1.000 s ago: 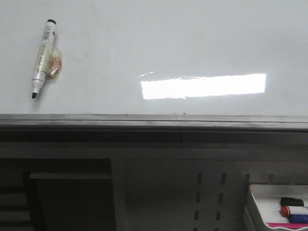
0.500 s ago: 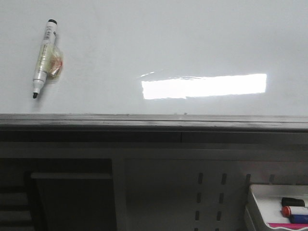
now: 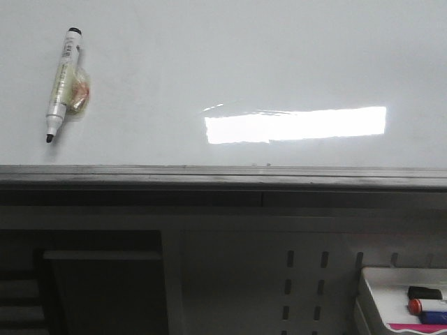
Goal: Write number 4 on whiteboard
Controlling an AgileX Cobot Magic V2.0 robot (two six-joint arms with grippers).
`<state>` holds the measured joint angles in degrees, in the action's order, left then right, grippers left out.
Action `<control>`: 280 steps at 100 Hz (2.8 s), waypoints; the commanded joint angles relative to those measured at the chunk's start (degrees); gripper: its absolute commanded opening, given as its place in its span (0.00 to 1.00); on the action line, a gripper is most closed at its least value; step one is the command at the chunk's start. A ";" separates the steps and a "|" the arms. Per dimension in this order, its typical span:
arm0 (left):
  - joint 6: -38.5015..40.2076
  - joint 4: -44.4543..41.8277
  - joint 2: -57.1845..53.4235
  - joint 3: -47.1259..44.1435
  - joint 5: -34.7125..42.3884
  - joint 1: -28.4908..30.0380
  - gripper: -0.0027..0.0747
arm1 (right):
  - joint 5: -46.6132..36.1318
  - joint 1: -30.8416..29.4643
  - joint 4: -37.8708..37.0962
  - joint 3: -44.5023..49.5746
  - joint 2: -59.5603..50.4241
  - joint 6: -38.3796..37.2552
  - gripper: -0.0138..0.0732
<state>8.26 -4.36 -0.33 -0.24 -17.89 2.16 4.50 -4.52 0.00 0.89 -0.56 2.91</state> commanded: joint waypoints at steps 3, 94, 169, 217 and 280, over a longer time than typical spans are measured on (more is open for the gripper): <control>0.10 0.11 -1.45 -1.89 6.40 -0.44 0.01 | 0.63 -0.26 4.51 -0.41 -0.68 0.10 0.08; 1.54 -5.67 21.41 9.95 27.99 -0.53 0.57 | 8.35 -0.26 8.86 -16.19 23.02 0.10 0.08; 5.13 -1.19 64.74 22.95 44.88 -25.74 0.57 | 8.27 -0.26 8.86 -16.19 23.02 0.10 0.08; 5.13 0.46 77.05 28.98 45.04 -26.03 0.41 | 9.28 -0.26 8.86 -16.32 23.02 0.10 0.08; 5.07 -46.00 69.17 28.98 44.17 -28.21 0.01 | 10.01 30.52 8.86 -25.43 31.89 6.31 0.19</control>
<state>12.79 -38.66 71.79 27.25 21.58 -24.54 19.67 19.33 8.69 -20.33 27.04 8.03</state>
